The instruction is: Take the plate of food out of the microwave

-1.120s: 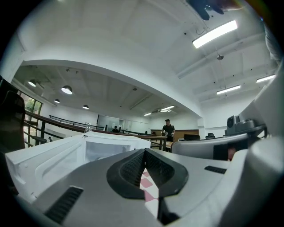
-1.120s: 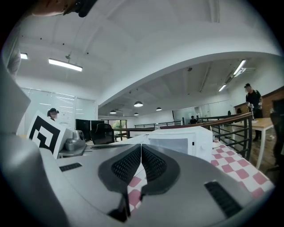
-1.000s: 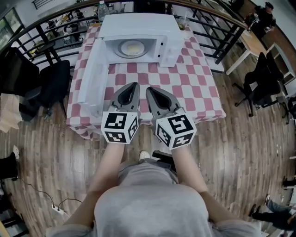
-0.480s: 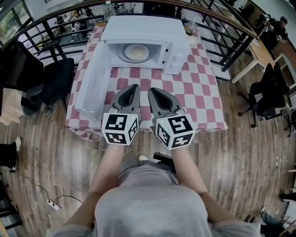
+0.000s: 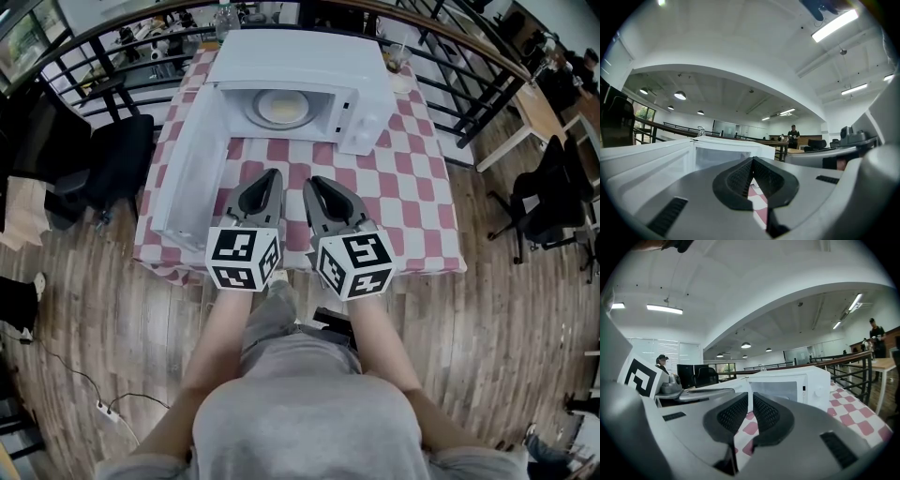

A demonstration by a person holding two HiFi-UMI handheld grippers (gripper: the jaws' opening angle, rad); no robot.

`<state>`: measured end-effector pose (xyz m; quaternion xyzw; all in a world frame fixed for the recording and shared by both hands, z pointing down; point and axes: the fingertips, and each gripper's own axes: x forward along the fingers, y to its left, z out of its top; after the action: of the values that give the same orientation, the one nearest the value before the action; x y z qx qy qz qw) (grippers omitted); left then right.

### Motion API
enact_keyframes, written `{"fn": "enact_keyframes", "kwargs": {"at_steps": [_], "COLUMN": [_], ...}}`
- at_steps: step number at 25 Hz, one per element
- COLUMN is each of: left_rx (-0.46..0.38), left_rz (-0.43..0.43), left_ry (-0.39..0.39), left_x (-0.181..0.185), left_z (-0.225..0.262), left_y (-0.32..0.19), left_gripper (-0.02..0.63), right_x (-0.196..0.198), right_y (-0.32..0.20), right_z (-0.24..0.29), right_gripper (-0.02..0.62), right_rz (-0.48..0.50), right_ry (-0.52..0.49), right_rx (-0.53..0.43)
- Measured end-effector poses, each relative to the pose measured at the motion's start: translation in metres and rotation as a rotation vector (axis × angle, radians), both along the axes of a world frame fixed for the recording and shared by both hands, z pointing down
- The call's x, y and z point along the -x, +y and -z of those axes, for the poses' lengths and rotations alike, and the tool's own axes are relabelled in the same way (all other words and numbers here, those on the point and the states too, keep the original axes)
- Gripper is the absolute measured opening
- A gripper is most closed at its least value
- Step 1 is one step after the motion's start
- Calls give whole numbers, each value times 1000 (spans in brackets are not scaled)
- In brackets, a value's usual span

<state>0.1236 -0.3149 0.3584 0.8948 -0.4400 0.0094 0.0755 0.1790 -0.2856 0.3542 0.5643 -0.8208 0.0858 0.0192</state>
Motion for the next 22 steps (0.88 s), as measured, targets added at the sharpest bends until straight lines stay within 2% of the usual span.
{"fn": "enact_keyframes", "kwargs": {"at_steps": [3, 6, 8, 12, 22], "left_rx": [5, 9, 12, 18, 41], "left_rz": [3, 10, 18, 24, 34], "left_ry": [0, 4, 7, 6, -9], "left_x": [-1, -1, -1, -3, 3], "left_z": [-4, -6, -7, -10, -23], "left_y": [-10, -25, -36, -56, -107], "left_gripper": [2, 2, 2, 2, 2], "right_x": [-2, 0, 0, -5, -2], "right_y": [-12, -26, -37, -59, -115], "right_z": [-3, -6, -7, -12, -40], "right_gripper": [39, 162, 209, 210, 215], "right_rz": [2, 26, 32, 24, 48], "right_ry": [-22, -37, -41, -69, -65], "right_rx": [5, 12, 16, 38, 117]}}
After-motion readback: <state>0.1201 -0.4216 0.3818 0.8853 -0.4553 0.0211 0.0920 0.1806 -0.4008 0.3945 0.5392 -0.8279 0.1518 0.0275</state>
